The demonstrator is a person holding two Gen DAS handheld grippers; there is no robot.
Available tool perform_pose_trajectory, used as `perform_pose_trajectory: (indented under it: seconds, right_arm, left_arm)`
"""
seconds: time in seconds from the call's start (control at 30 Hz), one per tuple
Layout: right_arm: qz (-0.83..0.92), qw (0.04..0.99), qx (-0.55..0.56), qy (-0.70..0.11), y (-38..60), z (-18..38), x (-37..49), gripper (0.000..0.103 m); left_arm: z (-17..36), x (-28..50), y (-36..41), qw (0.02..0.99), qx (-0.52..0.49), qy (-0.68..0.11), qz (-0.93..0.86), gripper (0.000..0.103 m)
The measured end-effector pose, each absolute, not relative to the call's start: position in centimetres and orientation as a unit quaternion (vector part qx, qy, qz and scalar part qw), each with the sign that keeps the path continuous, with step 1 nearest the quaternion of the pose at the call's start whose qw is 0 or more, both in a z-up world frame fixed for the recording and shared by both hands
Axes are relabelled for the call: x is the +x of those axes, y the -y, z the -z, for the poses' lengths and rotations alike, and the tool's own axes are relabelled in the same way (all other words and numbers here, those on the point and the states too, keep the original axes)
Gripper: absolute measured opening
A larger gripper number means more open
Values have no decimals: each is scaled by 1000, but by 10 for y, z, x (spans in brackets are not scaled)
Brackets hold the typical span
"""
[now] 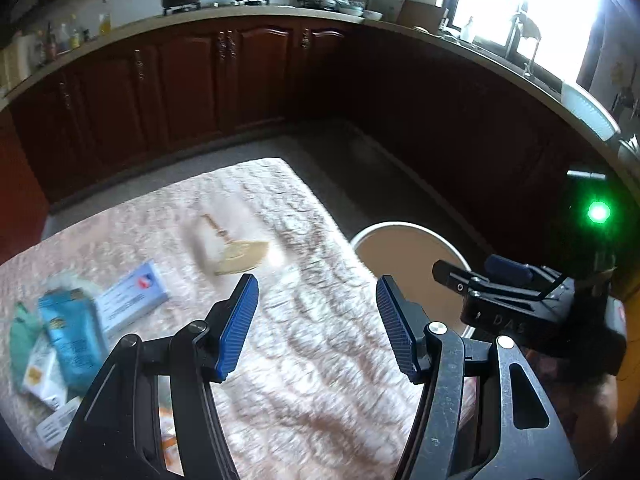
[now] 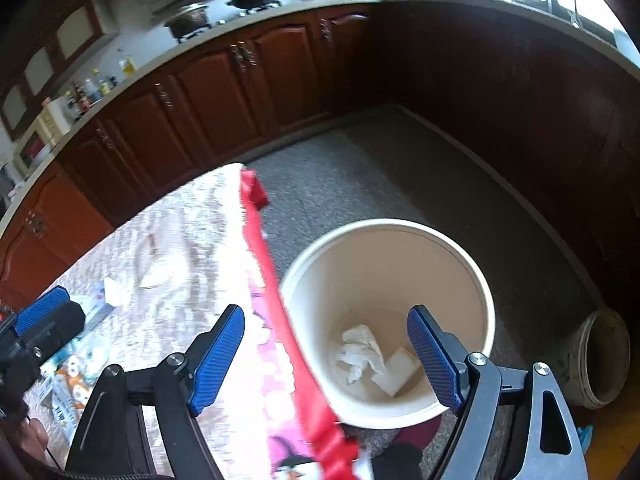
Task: Collect trash
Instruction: 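Return both tools to the table over the remaining trash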
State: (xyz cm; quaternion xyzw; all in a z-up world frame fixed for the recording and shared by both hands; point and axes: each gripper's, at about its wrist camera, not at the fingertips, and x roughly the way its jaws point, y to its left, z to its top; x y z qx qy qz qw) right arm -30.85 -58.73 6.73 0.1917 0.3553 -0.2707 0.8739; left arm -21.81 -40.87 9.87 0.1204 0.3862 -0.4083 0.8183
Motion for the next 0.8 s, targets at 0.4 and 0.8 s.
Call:
perform_pose_trajectory:
  seconds: [0.4,0.8]
  right_arm:
    - [200,900,145,-360,508,-80,-268,84]
    - [103,912,108,-381,432,-74,-217,84]
  left_arm:
    - [-111,-210,332,850,110,-364,364,60]
    - [-105,-173,212,872,83,-387,287,60]
